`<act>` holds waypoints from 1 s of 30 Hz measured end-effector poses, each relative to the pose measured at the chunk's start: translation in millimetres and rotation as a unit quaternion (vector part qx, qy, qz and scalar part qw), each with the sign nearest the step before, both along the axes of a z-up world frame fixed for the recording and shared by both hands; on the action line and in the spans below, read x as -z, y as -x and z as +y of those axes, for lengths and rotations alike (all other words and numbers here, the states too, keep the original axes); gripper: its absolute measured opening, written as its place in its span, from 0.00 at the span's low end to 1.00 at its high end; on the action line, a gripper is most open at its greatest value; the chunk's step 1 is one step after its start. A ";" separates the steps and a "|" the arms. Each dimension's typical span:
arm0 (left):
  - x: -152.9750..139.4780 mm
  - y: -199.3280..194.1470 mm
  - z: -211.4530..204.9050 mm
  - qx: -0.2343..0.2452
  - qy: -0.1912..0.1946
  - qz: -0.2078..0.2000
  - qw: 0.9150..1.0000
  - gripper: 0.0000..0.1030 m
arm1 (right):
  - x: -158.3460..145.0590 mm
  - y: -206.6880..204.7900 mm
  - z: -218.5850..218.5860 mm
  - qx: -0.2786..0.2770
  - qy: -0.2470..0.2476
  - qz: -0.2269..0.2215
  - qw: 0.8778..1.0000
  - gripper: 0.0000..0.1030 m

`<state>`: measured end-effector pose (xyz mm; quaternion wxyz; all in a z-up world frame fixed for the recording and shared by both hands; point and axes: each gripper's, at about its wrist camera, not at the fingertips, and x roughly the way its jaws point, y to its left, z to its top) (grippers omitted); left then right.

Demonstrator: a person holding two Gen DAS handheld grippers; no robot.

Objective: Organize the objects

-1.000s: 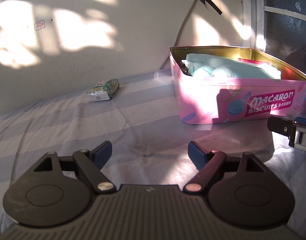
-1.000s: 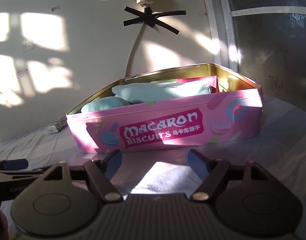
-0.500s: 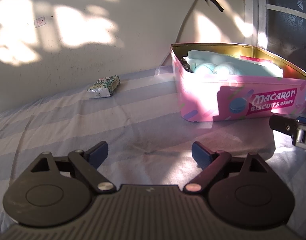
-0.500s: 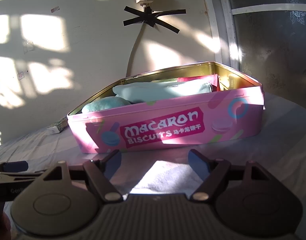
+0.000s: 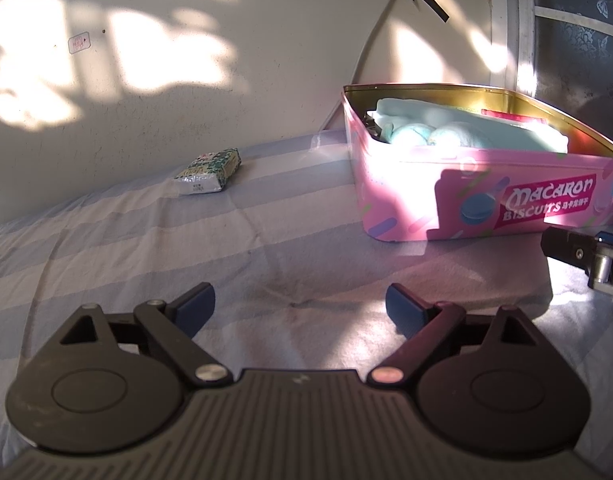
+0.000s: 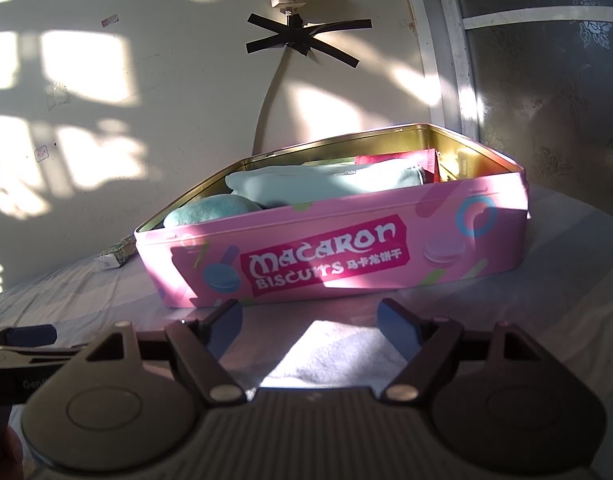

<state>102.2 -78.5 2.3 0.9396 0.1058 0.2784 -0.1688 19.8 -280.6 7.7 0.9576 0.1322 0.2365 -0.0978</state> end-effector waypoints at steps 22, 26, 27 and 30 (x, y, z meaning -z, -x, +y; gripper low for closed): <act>0.4 -14.1 16.4 -0.034 0.020 0.042 0.998 0.92 | 0.2 -5.9 15.5 -0.037 0.027 0.013 0.999 0.76; -5.0 -22.4 35.0 -0.059 0.005 0.028 0.998 0.92 | -1.6 -9.7 35.3 -0.088 0.034 0.023 0.995 0.76; -6.4 -25.5 41.4 -0.065 0.003 0.026 0.998 0.92 | -2.2 -10.8 40.4 -0.100 0.031 0.025 0.994 0.76; -9.0 -35.3 63.3 -0.090 -0.012 0.016 0.996 0.92 | -5.5 -15.2 64.1 -0.149 0.039 0.030 0.988 0.76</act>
